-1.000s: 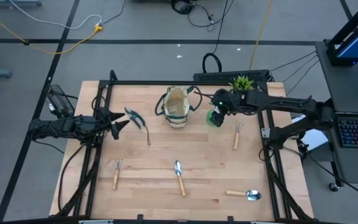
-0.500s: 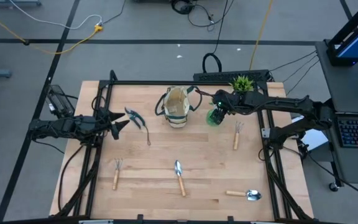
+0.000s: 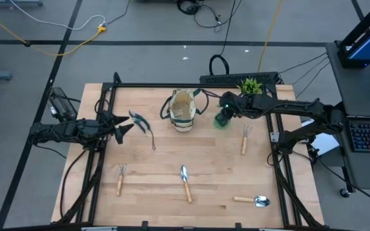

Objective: Pick & Place Garden tools in Gardening bag
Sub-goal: Put the green spray bottle into the gardening bag

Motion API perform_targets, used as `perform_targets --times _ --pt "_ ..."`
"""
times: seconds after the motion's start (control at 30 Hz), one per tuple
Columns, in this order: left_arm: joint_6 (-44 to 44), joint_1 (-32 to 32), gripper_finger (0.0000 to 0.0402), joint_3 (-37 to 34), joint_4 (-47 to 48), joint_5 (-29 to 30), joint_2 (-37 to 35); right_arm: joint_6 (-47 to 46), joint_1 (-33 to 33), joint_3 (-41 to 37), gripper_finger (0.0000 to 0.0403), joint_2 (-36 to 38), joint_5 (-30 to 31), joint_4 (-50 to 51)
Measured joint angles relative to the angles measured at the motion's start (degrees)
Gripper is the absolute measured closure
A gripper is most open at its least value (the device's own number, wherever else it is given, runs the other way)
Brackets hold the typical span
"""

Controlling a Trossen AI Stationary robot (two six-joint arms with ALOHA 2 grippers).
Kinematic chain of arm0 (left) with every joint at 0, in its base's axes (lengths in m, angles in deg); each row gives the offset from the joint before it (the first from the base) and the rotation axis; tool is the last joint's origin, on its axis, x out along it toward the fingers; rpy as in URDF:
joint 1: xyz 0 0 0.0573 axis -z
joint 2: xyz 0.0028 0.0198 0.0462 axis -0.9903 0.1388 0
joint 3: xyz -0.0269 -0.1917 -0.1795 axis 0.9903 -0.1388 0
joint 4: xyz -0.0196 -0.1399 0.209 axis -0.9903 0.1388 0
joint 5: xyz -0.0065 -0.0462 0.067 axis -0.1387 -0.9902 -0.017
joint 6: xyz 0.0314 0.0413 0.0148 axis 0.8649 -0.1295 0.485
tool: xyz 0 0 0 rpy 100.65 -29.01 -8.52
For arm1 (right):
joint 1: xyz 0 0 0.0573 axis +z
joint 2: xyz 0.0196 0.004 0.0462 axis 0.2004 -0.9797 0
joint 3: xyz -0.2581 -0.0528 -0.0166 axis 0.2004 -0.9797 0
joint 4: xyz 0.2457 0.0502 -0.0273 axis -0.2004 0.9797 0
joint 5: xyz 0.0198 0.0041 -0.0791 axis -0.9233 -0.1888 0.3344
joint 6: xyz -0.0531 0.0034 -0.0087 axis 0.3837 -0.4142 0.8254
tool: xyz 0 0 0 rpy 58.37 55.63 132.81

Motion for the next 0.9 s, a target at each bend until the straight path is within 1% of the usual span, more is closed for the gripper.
perform_targets --times 0.1,0.17,0.57,0.8,0.9 --pt "0.0 0.0 0.0149 0.0 0.0 0.0 0.0 -0.9 0.0 0.0 0.0339 0.0 0.0 0.0" --pt "0.0 0.0 0.0149 0.0 0.0 0.0 0.0 -1.0 0.0 0.0 0.0359 0.0 -0.1 -0.1" --pt "0.0 0.0 0.0149 0.0 0.0 0.0 0.0 -2.1 0.0 0.0 0.0359 1.0 0.0 -0.3" --pt "0.0 0.0 0.0149 0.0 -0.1 0.0 0.0 -2.4 -0.2 2.9 0.0359 6.4 -0.3 0.8" --pt "0.0 0.0 0.0149 0.0 -0.2 0.0 0.0 -2.4 -0.7 4.7 0.0359 9.3 -1.9 1.6"
